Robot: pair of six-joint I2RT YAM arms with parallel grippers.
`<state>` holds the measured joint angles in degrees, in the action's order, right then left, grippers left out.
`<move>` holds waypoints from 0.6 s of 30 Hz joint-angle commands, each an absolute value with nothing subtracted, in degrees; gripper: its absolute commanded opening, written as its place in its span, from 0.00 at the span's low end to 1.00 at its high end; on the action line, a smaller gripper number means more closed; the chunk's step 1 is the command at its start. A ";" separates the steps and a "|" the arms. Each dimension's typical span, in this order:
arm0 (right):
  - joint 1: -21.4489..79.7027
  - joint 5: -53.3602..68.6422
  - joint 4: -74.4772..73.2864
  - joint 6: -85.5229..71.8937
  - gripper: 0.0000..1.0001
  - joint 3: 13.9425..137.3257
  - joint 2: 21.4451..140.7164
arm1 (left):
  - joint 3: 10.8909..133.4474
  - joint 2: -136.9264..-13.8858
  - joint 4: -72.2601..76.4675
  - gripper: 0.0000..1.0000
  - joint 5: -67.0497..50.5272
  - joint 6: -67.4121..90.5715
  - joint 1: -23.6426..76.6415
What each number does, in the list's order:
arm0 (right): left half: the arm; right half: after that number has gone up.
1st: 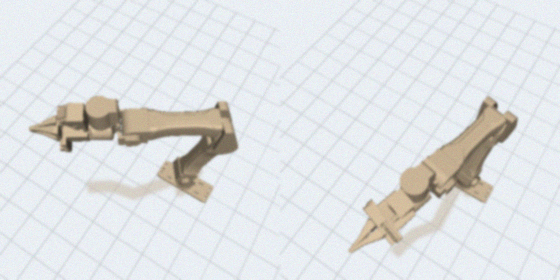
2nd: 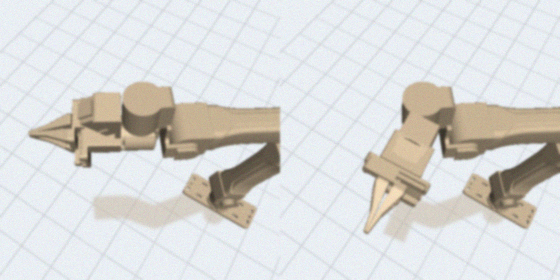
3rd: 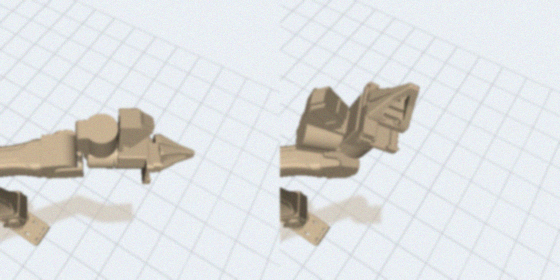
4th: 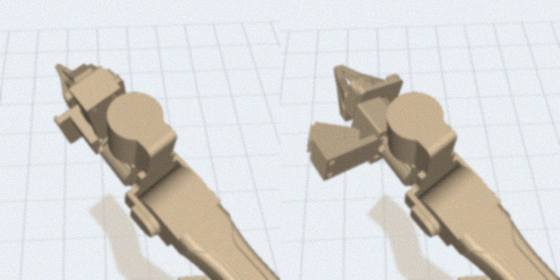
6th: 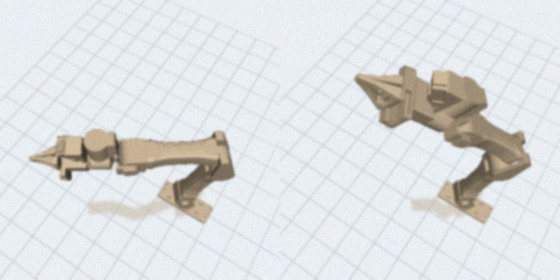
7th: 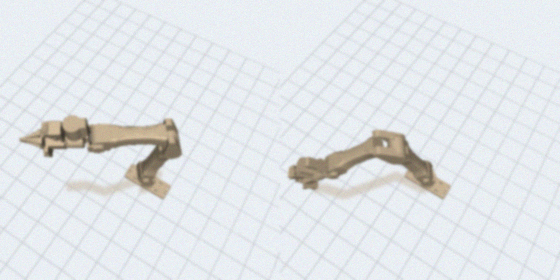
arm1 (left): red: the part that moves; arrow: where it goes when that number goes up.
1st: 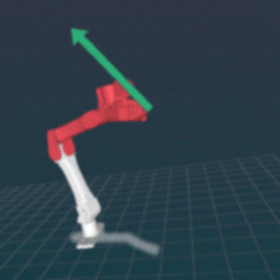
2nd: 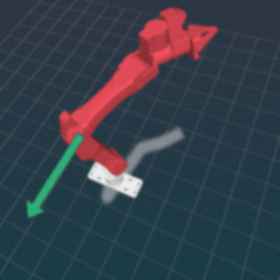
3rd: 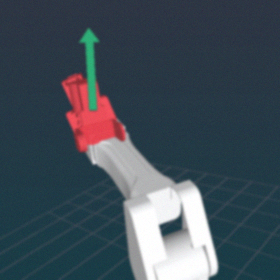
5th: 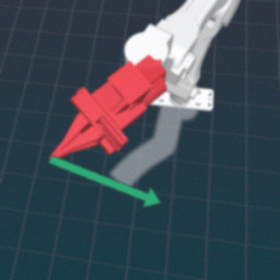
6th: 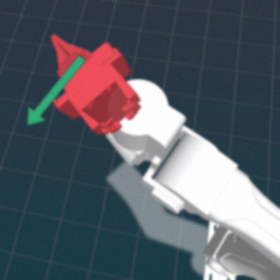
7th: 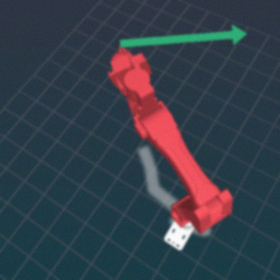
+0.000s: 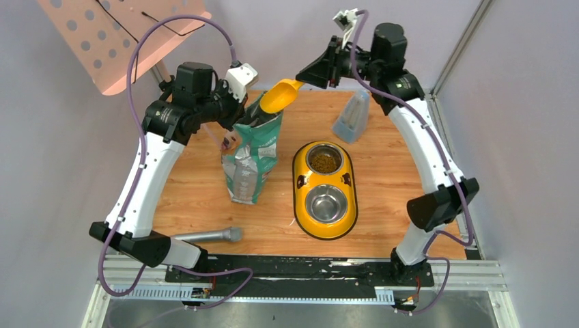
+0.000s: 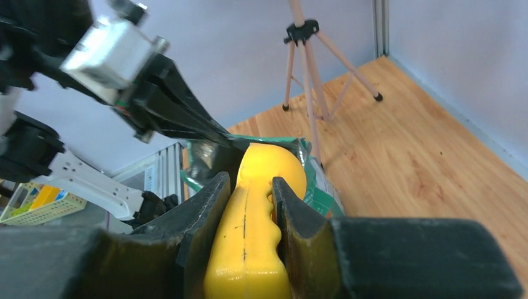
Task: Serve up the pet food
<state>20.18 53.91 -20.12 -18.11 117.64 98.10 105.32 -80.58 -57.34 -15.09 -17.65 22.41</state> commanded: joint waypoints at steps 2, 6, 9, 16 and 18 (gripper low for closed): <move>23.51 51.97 -26.58 -5.08 0.00 123.36 102.83 | 106.79 -76.17 -49.25 0.00 -18.96 -15.97 22.61; 24.84 52.15 -36.75 2.87 0.00 131.36 109.24 | 107.29 -74.87 -48.39 0.00 -20.87 -17.46 22.59; 27.72 51.44 -43.40 8.69 0.00 134.77 111.92 | 107.34 -74.17 -47.51 0.00 -22.47 -17.21 22.59; 34.51 46.33 -47.46 16.99 0.00 129.94 113.86 | 105.17 -74.60 -46.58 0.00 -25.18 -11.88 22.59; 35.48 44.09 -46.85 17.26 0.00 130.20 115.15 | 103.98 -74.53 -46.59 0.00 -24.45 -11.39 22.62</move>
